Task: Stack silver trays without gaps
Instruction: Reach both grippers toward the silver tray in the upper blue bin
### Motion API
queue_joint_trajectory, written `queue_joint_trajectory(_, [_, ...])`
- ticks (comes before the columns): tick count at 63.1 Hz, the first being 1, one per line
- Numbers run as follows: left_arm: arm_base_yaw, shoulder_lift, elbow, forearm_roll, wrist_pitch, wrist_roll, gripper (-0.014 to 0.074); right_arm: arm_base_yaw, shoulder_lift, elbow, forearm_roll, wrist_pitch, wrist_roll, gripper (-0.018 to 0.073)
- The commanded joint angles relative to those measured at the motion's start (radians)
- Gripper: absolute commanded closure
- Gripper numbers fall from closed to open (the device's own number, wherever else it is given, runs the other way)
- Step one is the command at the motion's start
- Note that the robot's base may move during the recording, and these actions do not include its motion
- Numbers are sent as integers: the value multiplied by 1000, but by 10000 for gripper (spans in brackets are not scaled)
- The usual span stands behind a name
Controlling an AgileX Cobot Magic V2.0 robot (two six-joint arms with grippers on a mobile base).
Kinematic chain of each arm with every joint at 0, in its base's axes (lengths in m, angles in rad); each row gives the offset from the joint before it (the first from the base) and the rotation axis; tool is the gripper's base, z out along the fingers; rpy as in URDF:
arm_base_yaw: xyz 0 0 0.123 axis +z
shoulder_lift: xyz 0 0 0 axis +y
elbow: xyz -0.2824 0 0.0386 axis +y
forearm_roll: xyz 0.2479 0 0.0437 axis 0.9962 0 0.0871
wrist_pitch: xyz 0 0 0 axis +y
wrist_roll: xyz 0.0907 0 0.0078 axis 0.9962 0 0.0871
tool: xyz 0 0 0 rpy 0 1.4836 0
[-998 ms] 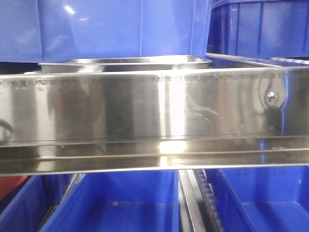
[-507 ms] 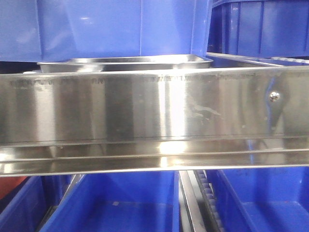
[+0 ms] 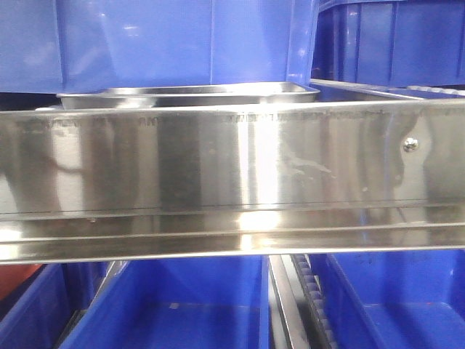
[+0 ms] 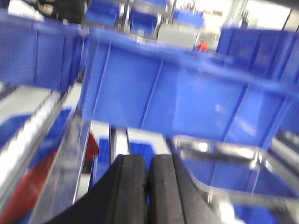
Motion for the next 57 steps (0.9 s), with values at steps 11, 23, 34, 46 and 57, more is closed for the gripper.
queue_joint_trajectory(11, [1, 3, -9, -16, -108, -5, 593, -5, 2, -16, 29, 53, 0, 638])
queue_joint_trajectory(23, [1, 37, -60, -45, -74, -5, 593, -5, 137, -140, 34, 249, -46, 638])
queue_joint_trajectory(34, [-10, 172, -167, -43, 76, 64, 593, 26, 375, -301, 92, 347, -251, 638])
queue_joint_trajectory(46, [-87, 303, -200, -58, 86, 115, 593, 125, 607, -395, 95, 333, -259, 638])
queue_joint_trajectory(57, [-216, 429, -201, -336, -3, 241, 593, 231, 794, -467, 208, 297, -455, 638])
